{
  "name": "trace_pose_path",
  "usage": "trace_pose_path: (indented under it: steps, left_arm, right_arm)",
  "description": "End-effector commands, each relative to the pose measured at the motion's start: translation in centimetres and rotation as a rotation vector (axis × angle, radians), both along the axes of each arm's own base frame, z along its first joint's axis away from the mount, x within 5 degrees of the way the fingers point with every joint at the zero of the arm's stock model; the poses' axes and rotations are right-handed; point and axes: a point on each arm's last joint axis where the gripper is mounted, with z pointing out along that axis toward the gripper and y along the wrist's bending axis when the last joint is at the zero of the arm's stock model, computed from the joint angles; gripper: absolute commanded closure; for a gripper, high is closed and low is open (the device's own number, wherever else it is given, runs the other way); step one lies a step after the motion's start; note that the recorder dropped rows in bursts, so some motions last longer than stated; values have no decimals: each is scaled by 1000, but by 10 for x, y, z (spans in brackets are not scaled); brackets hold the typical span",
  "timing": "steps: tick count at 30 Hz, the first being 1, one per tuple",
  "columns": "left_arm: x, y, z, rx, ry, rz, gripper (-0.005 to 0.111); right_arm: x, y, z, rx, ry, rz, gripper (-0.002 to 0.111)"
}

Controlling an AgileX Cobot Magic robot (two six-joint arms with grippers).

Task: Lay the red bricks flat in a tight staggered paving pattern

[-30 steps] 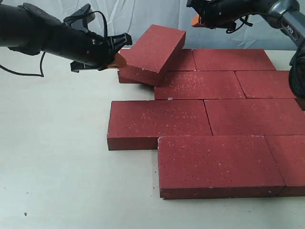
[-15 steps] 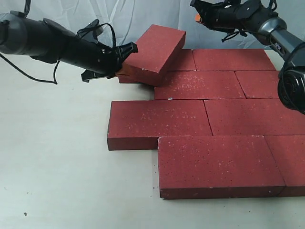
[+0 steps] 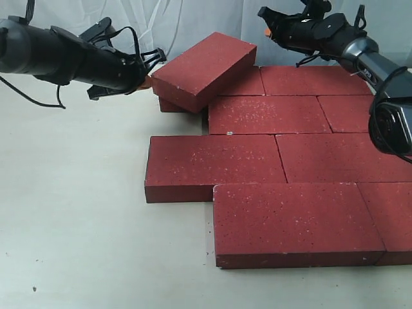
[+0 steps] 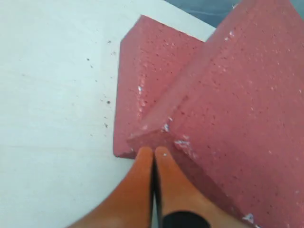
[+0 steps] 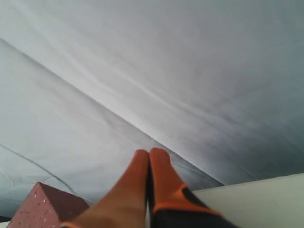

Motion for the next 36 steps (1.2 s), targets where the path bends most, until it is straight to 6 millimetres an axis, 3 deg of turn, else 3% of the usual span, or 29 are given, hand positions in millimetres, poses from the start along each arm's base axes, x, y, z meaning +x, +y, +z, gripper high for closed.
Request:
trace_pose_path:
  steps: [1,13,19,27,33,35,36]
  left_arm:
    - [5,14,3,-23,-2,47,107]
    - [2,13,2,-77,52,-11,107]
    - [2,13,2,-78,52,-11,107]
    - [2,14,2,-71,49,-12,107]
    - [0,14,2,-83,68,-39,107]
    - [-3,13,0,-61,84,-101,107]
    - [-5,12,-1,-42,90,-132,107]
  right_arm:
    - [1,8,-2,10,-26,-14,109]
    - [-5,22,-12,-18,39,99,109]
    - [-11,26,8,-38,69,239,109]
    - [-26,17,44,-89,133,417,109]
    - [-20,-4,64,-179,59,322,109]
    - [-16,-8,59,-202,55,274,109]
    - [-13,-10,46,-188,77,248,109]
